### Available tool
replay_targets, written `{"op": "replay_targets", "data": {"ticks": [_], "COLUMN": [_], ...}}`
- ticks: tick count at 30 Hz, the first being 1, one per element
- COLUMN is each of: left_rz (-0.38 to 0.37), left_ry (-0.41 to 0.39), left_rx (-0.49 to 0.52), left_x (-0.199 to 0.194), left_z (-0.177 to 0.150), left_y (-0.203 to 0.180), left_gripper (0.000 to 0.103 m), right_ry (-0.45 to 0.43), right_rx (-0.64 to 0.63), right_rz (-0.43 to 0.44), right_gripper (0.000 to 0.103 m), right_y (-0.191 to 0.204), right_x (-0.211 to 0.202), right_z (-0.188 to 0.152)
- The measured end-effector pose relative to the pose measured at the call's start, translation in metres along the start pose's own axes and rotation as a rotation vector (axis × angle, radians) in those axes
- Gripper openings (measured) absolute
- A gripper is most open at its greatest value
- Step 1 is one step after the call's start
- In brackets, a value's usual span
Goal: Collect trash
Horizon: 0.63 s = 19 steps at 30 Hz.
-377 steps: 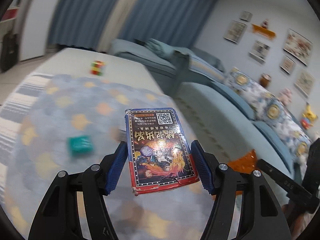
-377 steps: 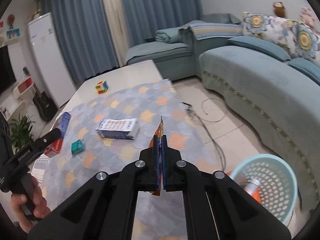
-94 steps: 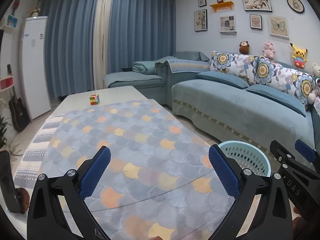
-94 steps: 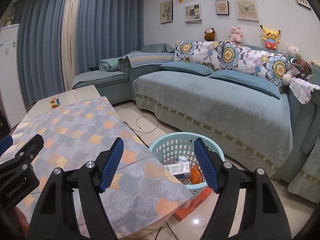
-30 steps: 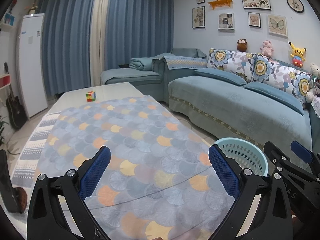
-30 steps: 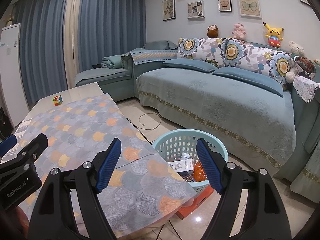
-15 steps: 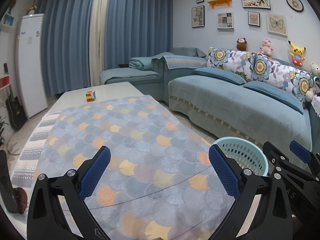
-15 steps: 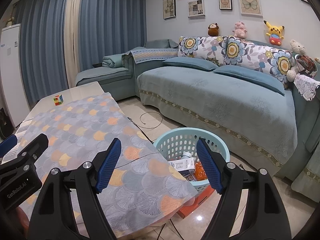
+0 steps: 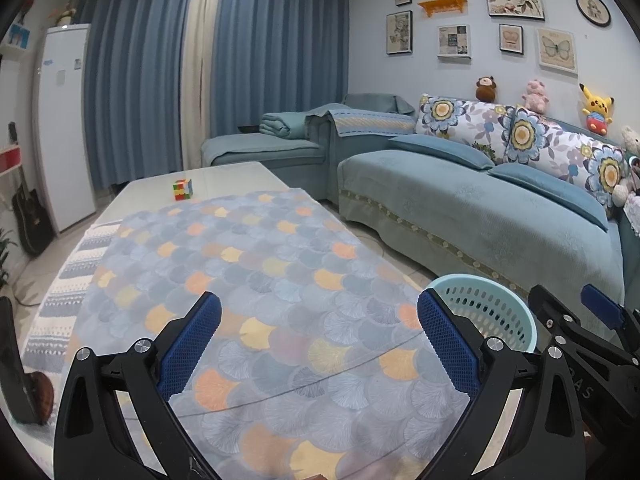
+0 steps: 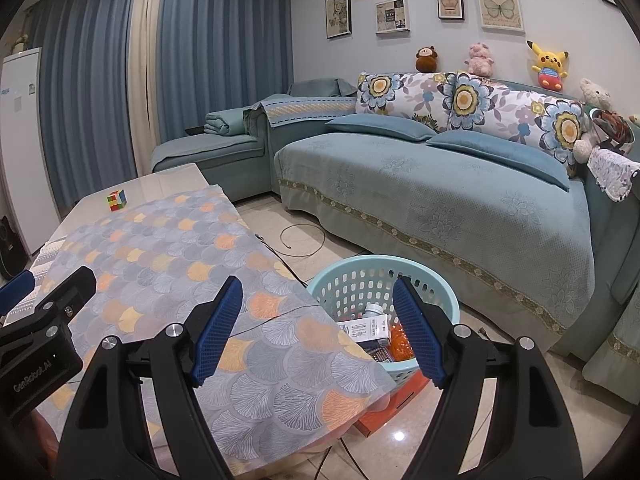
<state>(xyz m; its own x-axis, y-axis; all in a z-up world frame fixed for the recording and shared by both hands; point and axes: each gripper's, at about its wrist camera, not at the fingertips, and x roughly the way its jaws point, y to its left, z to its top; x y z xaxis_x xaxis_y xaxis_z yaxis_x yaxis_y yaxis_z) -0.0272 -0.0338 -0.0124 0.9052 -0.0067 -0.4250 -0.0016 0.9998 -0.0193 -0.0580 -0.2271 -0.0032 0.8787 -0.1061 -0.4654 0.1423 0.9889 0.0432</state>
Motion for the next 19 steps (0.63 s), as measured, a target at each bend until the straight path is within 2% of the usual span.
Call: {"op": "replay_targets", "data": {"ticks": [4,8,15,19], "left_rz": [-0.009,0.021,-0.025,-0.008], "left_ry": [0.016,-0.007,0.024,0.016], "left_rx": [-0.007,0.005,-0.022,0.001], "left_x": [0.004,0.0,0.002,0.001], "left_z": [-0.004,-0.006,-0.004,-0.004], "left_y": [0.001,0.002,0.013,0.015], "left_gripper": [0.095,0.095,0.096,0.096], "right_ry": [-0.004,-0.011,-0.017,-0.02], "right_rx": [-0.005,-0.009,-0.02,-0.019], "right_rz": [-0.01,-0.019,-0.025,-0.024], "right_gripper": [0.073,0.073,0.073,0.073], "right_y": [0.002,0.004,0.009,0.01], "right_x": [-0.001,-0.004,-0.007,-0.01], "right_z": [-0.001,-0.002,-0.001,0.0]}}
